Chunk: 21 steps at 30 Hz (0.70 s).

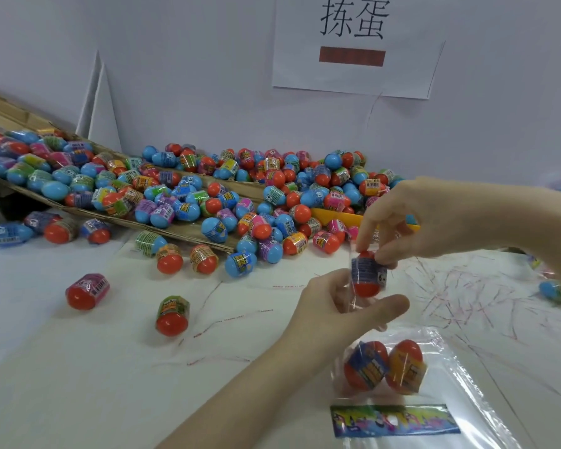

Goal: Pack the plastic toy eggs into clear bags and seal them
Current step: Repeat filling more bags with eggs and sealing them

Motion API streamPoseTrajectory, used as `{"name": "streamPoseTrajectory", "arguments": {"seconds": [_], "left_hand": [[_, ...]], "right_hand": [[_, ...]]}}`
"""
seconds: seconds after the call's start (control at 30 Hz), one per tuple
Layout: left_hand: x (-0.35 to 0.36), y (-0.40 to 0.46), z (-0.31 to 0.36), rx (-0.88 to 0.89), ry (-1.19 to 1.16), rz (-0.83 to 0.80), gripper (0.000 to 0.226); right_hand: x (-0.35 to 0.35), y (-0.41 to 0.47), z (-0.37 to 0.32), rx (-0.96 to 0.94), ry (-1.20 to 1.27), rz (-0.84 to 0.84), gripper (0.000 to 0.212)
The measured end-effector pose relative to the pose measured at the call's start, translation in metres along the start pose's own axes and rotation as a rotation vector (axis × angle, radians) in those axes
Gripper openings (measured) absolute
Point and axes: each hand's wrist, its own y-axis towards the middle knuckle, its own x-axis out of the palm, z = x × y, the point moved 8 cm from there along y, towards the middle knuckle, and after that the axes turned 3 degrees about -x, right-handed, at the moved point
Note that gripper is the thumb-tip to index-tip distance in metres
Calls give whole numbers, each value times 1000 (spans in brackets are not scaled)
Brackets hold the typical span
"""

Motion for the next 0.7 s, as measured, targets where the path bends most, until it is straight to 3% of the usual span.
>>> {"name": "streamPoseTrajectory", "arguments": {"seconds": [0.37,0.6,0.7], "left_hand": [[-1,-3,0,-11,-13,-10,19],[-4,-1,1,2,-39,-5,26],[-5,-1,1,5,-28,17,25]], "right_hand": [[9,-9,3,-2,115,23,16],[-13,-18,16,7,75,275,25],[-12,-19,15,7,10,279,26]]}}
